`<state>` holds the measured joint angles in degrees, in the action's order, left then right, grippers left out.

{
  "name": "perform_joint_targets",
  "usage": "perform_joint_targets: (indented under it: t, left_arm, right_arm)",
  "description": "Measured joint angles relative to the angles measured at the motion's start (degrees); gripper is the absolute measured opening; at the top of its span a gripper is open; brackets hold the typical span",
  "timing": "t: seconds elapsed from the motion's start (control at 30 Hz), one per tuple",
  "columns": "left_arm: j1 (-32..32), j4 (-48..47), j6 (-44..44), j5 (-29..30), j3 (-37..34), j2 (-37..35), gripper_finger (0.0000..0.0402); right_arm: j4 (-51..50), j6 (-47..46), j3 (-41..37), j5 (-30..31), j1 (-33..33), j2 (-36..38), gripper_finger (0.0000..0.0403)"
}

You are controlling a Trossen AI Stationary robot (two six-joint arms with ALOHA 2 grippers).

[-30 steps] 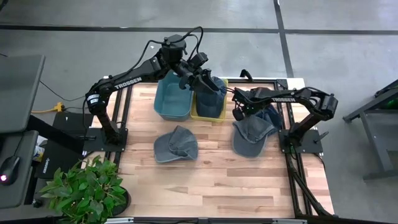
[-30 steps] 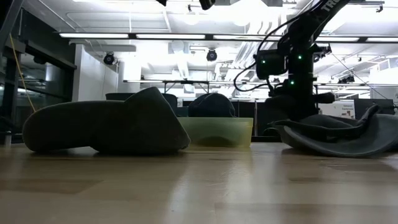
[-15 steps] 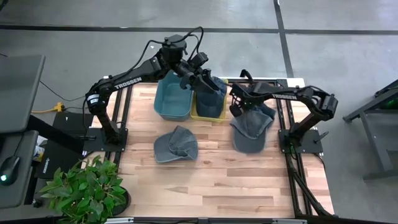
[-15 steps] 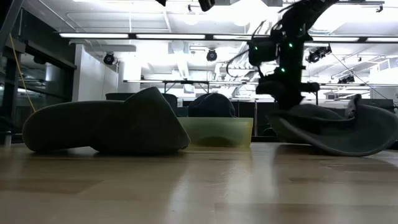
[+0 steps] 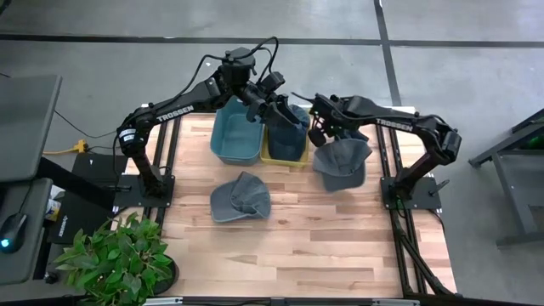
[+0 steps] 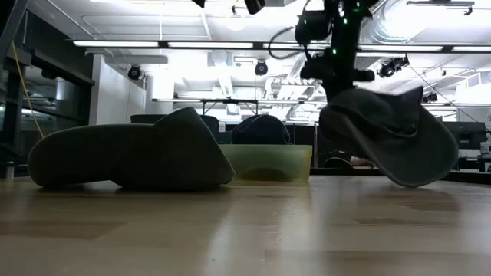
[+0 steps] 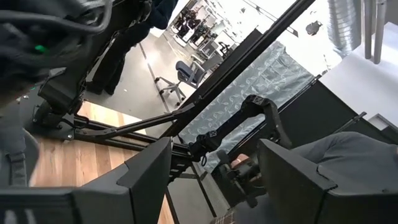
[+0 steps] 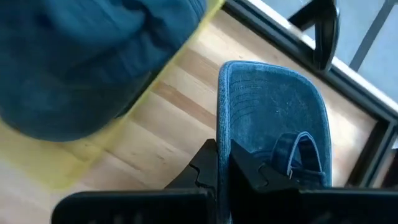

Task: Pick & Place hat
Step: Put the blue cap into the yellow bin

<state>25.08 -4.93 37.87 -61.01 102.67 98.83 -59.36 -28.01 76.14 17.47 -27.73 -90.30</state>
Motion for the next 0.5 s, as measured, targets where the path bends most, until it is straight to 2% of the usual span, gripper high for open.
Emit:
perform_joint_targets:
  t: [0.23,0.5]
  left_arm:
    - [0.0,0.0,-0.09,-0.02,0.0,0.0,0.0236]
    - [0.0,0.0,-0.09,-0.35,0.0,0.0,0.0236]
  right_arm:
    - [-5.66,-0.27,7.51,0.74,3.62,0.0,0.0005]
    - [-10.17,-2.16,14.62,4.5,9.37,0.02,0.0005]
